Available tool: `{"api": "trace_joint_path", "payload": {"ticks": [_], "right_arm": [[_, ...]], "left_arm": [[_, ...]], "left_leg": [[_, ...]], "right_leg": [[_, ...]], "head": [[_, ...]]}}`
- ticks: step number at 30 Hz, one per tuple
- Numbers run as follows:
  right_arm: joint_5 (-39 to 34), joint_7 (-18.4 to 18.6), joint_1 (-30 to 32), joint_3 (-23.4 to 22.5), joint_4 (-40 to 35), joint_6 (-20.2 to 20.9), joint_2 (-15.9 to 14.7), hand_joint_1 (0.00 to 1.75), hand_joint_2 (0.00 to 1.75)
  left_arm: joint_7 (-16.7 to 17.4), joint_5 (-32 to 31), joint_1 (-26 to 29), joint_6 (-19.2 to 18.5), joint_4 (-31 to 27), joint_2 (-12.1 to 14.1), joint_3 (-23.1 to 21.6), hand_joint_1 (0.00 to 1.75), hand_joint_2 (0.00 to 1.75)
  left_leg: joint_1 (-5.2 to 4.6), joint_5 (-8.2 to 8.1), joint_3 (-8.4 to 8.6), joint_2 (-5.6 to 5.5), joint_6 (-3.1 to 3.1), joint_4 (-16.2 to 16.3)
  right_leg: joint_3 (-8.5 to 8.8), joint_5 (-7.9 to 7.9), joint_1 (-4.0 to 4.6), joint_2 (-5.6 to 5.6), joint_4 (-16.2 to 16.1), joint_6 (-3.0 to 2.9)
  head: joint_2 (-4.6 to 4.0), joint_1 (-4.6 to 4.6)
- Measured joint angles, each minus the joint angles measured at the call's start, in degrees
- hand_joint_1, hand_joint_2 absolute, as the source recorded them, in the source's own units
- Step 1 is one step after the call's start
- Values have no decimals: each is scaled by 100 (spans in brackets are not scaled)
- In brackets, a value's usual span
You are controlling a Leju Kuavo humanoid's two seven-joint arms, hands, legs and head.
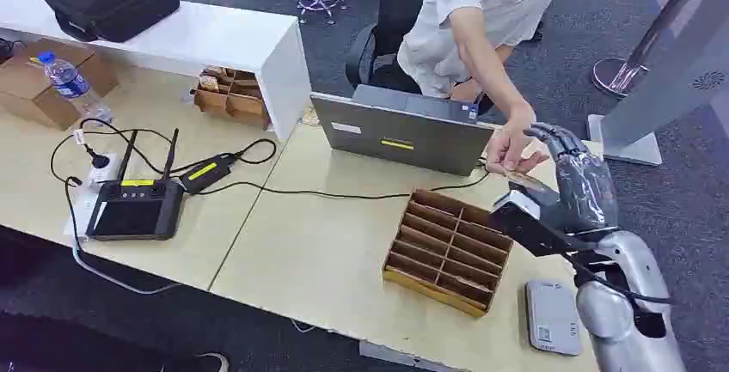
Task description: Pass the card to the sensor for recognition and then transmit it.
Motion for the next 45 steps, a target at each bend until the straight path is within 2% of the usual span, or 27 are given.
{"api": "trace_joint_path", "payload": {"ticks": [14,27,32,45], "right_arm": [[-33,-57,94,-83,0,-15,0,175,175],[22,-81,154,-133,7,-26,0,175,175],[323,-81,262,-194,94,-290,-11,175,175],[664,-151,547,-676,420,-630,-109,175,175]], "left_arm": [[-162,-94,1,-68,0,-35,4,0,175],[-96,-264,-1,35,0,-37,4,0,175],[-50,-280,1,-35,0,-39,15,0,175],[0,-319,0,-146,0,-39,83,0,175]], "left_leg": [[0,0,-1,0,0,0],[0,0,0,0,0,0],[0,0,-1,0,0,0],[0,0,-1,1,0,0]], "right_leg": [[-2,0,0,1,0,0],[-2,0,0,1,0,0],[-3,0,0,1,0,0],[-4,0,0,3,-1,0]], "head": [[0,-2],[0,-2],[0,-2],[0,-2]]}}
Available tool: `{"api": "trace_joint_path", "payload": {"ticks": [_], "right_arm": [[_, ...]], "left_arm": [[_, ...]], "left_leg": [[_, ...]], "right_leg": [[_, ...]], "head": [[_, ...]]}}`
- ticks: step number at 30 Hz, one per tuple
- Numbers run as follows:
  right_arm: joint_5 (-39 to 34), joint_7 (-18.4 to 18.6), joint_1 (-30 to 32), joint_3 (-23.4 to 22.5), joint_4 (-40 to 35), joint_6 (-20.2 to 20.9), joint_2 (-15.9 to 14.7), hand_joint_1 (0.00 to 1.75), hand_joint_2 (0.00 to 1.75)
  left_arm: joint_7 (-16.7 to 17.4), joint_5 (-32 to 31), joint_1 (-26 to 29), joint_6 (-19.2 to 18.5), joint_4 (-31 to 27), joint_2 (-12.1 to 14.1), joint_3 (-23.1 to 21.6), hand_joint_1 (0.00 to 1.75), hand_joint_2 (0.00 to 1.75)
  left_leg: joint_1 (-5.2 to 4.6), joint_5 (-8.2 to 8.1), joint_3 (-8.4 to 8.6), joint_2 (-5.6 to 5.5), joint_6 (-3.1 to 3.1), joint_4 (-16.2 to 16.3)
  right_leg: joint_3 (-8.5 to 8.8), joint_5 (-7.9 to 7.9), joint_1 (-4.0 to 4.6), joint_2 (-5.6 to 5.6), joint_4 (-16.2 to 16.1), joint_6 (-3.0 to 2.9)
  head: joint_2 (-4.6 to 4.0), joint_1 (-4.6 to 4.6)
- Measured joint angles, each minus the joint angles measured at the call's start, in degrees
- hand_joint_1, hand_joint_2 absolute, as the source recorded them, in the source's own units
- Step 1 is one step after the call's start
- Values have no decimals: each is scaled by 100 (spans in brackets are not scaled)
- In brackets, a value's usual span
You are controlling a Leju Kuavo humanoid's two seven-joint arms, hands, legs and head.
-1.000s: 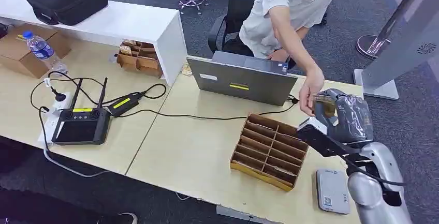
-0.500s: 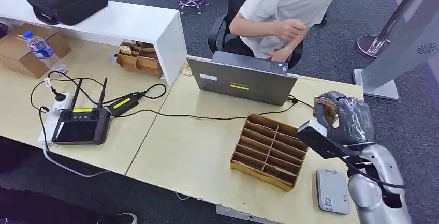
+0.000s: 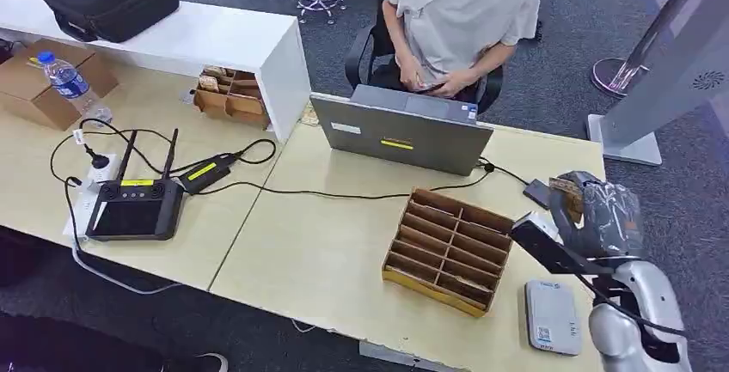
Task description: Pass the card to the sensor for recognition and then transmit it.
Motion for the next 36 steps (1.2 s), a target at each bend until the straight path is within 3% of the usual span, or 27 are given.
{"api": "trace_joint_path", "payload": {"ticks": [8,16,36], "right_arm": [[7,-85,162,-317,142,-105,-44,175,175],[453,-129,419,-485,151,-378,-48,175,175],[512,-291,997,-632,149,-487,-46,175,175]], "left_arm": [[13,-11,-4,0,0,-2,90,0,175],[63,-76,-2,2,0,-20,144,0,175],[74,-105,-2,11,0,-26,306,0,175]], "left_leg": [[0,0,-1,2,0,0],[0,0,-2,1,0,0],[0,-1,-2,1,-1,0]], "right_leg": [[-1,0,0,1,0,0],[-2,0,0,0,0,0],[-2,0,0,0,0,0]], "head": [[0,0],[0,0],[0,0]]}}
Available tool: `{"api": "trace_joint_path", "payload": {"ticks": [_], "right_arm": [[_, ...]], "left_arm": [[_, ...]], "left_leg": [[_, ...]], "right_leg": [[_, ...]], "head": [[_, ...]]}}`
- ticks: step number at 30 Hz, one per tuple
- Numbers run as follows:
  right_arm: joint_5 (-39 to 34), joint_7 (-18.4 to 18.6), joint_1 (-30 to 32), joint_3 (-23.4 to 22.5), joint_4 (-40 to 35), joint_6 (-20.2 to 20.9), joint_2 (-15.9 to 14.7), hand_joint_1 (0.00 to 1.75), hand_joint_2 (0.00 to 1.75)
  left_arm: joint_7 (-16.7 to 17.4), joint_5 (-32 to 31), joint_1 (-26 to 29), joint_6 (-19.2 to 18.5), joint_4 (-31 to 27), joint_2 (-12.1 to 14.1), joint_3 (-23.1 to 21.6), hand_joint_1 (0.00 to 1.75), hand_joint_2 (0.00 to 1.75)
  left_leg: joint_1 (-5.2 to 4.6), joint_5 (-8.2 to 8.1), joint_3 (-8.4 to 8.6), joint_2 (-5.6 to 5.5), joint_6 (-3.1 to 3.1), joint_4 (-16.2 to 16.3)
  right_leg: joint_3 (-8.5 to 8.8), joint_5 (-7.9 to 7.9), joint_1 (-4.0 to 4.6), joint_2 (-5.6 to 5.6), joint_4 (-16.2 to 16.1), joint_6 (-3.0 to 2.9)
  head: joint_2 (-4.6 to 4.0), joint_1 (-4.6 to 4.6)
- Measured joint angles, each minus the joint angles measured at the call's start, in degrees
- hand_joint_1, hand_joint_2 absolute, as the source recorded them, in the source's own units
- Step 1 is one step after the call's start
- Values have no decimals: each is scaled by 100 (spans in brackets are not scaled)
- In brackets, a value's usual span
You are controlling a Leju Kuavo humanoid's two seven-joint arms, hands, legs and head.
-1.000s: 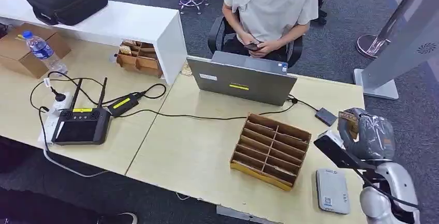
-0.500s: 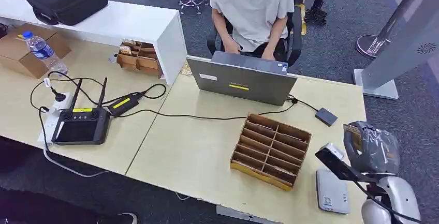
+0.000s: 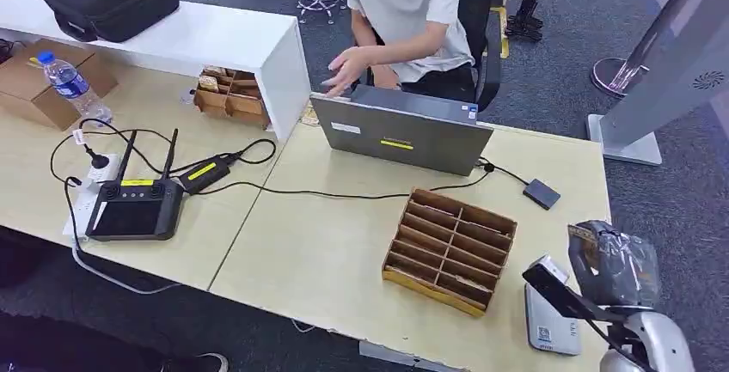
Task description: Pass the card to the sensor for recognition and then transmit it.
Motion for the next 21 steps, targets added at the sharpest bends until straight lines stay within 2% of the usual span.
{"api": "trace_joint_path", "payload": {"ticks": [11,21], "right_arm": [[-114,-76,211,-100,79,20,26,175,175],[-120,-164,329,-146,666,17,140,175,175]], "left_arm": [[0,-75,0,24,0,-7,76,0,175],[0,-146,-1,50,0,-28,85,0,175]], "left_leg": [[0,0,0,0,0,0],[0,0,0,1,-1,-1]], "right_leg": [[0,0,0,0,0,0],[0,0,0,0,0,0]], "head": [[0,0],[0,2]]}}
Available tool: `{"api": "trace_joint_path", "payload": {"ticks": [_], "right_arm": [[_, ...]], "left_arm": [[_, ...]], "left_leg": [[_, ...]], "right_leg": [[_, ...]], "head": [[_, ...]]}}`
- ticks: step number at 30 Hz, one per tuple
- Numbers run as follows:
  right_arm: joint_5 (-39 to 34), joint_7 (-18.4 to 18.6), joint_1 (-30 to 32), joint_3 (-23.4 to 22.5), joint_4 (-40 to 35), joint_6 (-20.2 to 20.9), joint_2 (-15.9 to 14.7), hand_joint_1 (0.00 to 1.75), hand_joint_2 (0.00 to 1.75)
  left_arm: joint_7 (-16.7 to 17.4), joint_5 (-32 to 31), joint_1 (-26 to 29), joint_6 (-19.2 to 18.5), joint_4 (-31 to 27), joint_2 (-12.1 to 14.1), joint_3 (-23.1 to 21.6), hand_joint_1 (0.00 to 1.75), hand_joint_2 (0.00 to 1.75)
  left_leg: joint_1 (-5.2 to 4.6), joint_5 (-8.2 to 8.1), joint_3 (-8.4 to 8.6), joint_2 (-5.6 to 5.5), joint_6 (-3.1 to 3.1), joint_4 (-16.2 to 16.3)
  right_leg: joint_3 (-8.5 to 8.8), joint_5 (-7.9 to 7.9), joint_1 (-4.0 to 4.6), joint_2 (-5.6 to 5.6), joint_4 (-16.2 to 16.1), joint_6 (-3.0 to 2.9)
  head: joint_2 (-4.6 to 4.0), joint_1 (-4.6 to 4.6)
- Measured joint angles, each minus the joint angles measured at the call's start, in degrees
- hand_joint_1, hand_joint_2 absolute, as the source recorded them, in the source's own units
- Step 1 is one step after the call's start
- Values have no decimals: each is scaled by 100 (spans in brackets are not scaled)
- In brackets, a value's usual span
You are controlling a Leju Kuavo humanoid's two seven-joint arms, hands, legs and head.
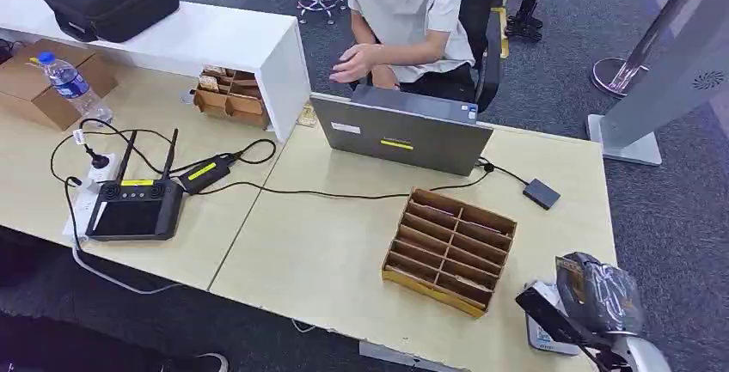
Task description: Pass the card to the sensor for recognition and then transmit it.
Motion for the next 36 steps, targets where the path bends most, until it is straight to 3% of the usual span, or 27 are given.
{"api": "trace_joint_path", "payload": {"ticks": [24,36], "right_arm": [[111,-83,-318,-149,1084,-76,267,175,175],[-11,-31,-328,148,394,179,315,175,175]], "left_arm": [[0,-92,-3,50,0,0,46,0,175],[0,-273,-1,0,0,0,129,0,175]], "left_leg": [[3,3,19,11,-4,0],[3,6,7,6,-5,0]], "right_leg": [[16,5,2,7,-1,-7],[9,9,2,1,2,-13]], "head": [[0,0],[0,0]]}}
